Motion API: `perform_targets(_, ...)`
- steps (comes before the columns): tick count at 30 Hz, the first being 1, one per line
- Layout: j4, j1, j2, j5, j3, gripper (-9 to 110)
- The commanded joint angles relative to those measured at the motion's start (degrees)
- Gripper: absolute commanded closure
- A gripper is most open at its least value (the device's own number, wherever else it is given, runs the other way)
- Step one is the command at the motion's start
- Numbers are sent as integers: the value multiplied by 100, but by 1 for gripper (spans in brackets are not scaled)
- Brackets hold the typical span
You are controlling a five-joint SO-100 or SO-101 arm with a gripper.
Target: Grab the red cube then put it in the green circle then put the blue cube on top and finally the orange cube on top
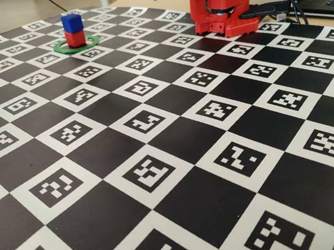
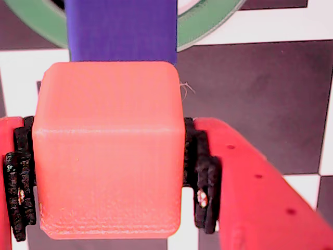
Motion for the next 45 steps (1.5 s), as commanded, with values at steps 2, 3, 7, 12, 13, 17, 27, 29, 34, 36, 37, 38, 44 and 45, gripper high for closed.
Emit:
perform_targets(2, -44, 62, 378, -18, 70, 94)
perform_targets(3, -88, 62, 387, -9, 105, 94)
perform_targets(7, -193, 62, 387, 18, 202, 94)
perform_targets(12, -308, 62, 369, 18, 308, 94)
perform_targets(13, -334, 62, 369, 26, 325, 94)
perform_targets(17, -413, 70, 334, 26, 387, 94)
perform_targets(27, -686, 141, 308, 26, 510, 94)
perform_targets(29, -721, 149, 290, 9, 536, 94)
perform_targets(34, -782, 185, 264, 0, 589, 94)
perform_targets(36, -809, 185, 264, 0, 624, 94)
perform_targets(37, -826, 185, 255, 0, 633, 94)
perform_targets(38, -844, 185, 255, 0, 642, 94)
perform_targets(44, -940, 185, 255, -9, 756, 94)
perform_targets(45, -949, 193, 255, -9, 765, 94)
